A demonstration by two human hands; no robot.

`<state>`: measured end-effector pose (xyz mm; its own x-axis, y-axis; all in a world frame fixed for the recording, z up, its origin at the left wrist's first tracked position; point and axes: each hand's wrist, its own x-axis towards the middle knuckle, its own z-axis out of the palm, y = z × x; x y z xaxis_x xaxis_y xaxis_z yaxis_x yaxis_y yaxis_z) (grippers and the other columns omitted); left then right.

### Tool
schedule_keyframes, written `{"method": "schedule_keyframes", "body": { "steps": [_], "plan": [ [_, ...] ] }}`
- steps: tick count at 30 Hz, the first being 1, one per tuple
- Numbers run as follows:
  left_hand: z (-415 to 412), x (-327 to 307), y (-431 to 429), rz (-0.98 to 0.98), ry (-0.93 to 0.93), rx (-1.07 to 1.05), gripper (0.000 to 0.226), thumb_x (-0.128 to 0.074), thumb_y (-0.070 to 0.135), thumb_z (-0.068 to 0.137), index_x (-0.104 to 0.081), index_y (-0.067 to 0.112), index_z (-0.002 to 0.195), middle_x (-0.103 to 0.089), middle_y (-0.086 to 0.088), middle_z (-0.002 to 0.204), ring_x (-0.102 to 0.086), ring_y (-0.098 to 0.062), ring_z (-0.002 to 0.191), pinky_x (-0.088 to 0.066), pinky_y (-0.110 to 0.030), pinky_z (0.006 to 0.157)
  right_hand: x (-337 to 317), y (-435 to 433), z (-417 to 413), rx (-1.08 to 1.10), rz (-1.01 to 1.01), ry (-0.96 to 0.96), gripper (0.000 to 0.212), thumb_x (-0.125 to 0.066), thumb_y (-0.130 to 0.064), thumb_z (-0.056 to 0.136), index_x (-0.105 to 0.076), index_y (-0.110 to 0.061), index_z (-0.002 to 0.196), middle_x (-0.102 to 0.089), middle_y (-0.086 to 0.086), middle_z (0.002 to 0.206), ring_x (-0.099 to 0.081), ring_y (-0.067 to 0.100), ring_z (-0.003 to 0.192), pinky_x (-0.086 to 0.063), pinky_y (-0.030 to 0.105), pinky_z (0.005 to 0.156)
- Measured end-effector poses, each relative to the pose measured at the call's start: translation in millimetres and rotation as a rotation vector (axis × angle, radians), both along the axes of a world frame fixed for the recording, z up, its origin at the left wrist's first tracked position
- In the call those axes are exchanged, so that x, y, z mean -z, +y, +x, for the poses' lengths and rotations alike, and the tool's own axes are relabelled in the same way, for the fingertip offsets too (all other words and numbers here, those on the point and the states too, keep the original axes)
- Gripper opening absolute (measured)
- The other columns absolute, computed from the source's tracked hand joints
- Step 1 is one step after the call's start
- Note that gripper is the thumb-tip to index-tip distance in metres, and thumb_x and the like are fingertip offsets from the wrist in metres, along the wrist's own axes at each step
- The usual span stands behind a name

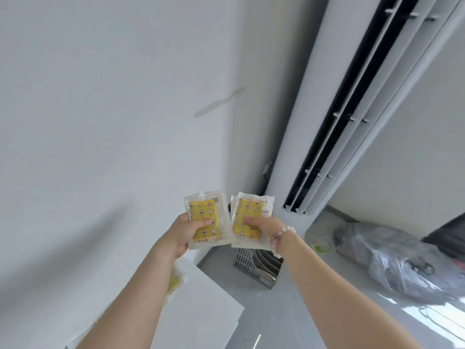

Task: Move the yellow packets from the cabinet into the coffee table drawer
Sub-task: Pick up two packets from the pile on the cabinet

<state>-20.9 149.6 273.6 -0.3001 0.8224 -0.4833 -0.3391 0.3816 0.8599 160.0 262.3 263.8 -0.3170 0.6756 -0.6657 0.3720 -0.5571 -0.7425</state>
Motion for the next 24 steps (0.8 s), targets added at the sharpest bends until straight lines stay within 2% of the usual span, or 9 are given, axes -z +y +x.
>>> {"method": "schedule_keyframes", "body": {
  "steps": [2,5,7,8,10,13,15,19,24],
  "plan": [
    [21,-6,20,0.029,0.005,0.115,0.015,-0.061,0.000,0.087,-0.066,0.008,0.099,-0.072,-0.009,0.095,-0.069,-0.022,0.085,-0.055,-0.036,0.079,-11,4,30,0.059,0.039,-0.011,0.041,-0.077,-0.031,0.076,-0.066,-0.012,0.110,-0.071,0.004,0.107,-0.067,0.021,0.096,-0.052,0.036,0.091],
    [58,-13,44,0.054,-0.013,0.260,0.017,-0.059,0.000,0.088,-0.066,0.007,0.101,-0.073,-0.007,0.090,-0.071,-0.020,0.080,-0.058,-0.032,0.070,-28,2,78,0.155,0.069,0.003,0.030,-0.071,-0.027,0.084,-0.064,-0.013,0.110,-0.069,0.004,0.111,-0.066,0.018,0.093,-0.056,0.024,0.073],
    [83,-15,55,0.052,-0.027,0.343,0.017,-0.059,0.000,0.088,-0.065,0.007,0.102,-0.074,-0.006,0.088,-0.072,-0.019,0.077,-0.059,-0.030,0.065,-36,-5,110,0.245,0.093,0.022,0.029,-0.070,-0.024,0.084,-0.064,-0.012,0.111,-0.069,0.004,0.110,-0.067,0.019,0.095,-0.056,0.028,0.080],
    [96,-17,59,0.051,-0.030,0.394,0.017,-0.059,0.000,0.088,-0.065,0.007,0.103,-0.074,-0.006,0.088,-0.072,-0.019,0.078,-0.059,-0.030,0.064,-40,-11,126,0.282,0.099,0.025,0.029,-0.071,-0.023,0.084,-0.064,-0.012,0.110,-0.069,0.004,0.107,-0.067,0.018,0.092,-0.055,0.028,0.078],
    [126,-21,68,0.052,-0.006,0.509,0.018,-0.060,0.002,0.088,-0.065,0.006,0.105,-0.074,-0.006,0.090,-0.072,-0.020,0.080,-0.059,-0.031,0.066,-44,-22,160,0.365,0.113,0.036,0.026,-0.071,-0.021,0.084,-0.065,-0.012,0.108,-0.070,0.002,0.102,-0.067,0.014,0.083,-0.054,0.024,0.069],
    [179,-28,77,0.052,0.029,0.668,0.018,-0.061,0.002,0.088,-0.064,0.005,0.105,-0.074,-0.009,0.095,-0.072,-0.020,0.081,-0.059,-0.031,0.066,-47,-38,217,0.491,0.129,0.038,0.022,-0.072,-0.019,0.084,-0.067,-0.014,0.105,-0.071,0.003,0.106,-0.068,0.018,0.093,-0.054,0.031,0.085],
    [214,-31,81,0.046,0.025,0.756,0.026,-0.063,0.003,0.086,-0.061,0.003,0.112,-0.071,-0.012,0.104,-0.071,-0.024,0.089,-0.059,-0.035,0.072,-45,-49,251,0.538,0.127,0.029,0.017,-0.072,-0.020,0.083,-0.068,-0.017,0.100,-0.071,0.001,0.104,-0.067,0.018,0.098,-0.051,0.034,0.094],
    [290,-36,87,0.053,0.017,0.887,0.030,-0.062,0.002,0.086,-0.058,0.004,0.116,-0.071,-0.012,0.106,-0.071,-0.023,0.089,-0.059,-0.030,0.065,-42,-73,324,0.650,0.089,0.073,0.014,-0.072,-0.015,0.083,-0.068,-0.016,0.096,-0.073,0.003,0.099,-0.069,0.020,0.096,-0.051,0.038,0.095],
    [393,-35,84,0.033,0.016,1.016,0.025,-0.062,0.004,0.087,-0.063,0.006,0.112,-0.070,-0.014,0.109,-0.069,-0.026,0.095,-0.059,-0.035,0.076,-42,-100,420,0.787,0.100,0.120,0.009,-0.069,-0.011,0.085,-0.068,-0.014,0.093,-0.073,0.003,0.090,-0.070,0.016,0.080,-0.058,0.029,0.076]
  ]
}}
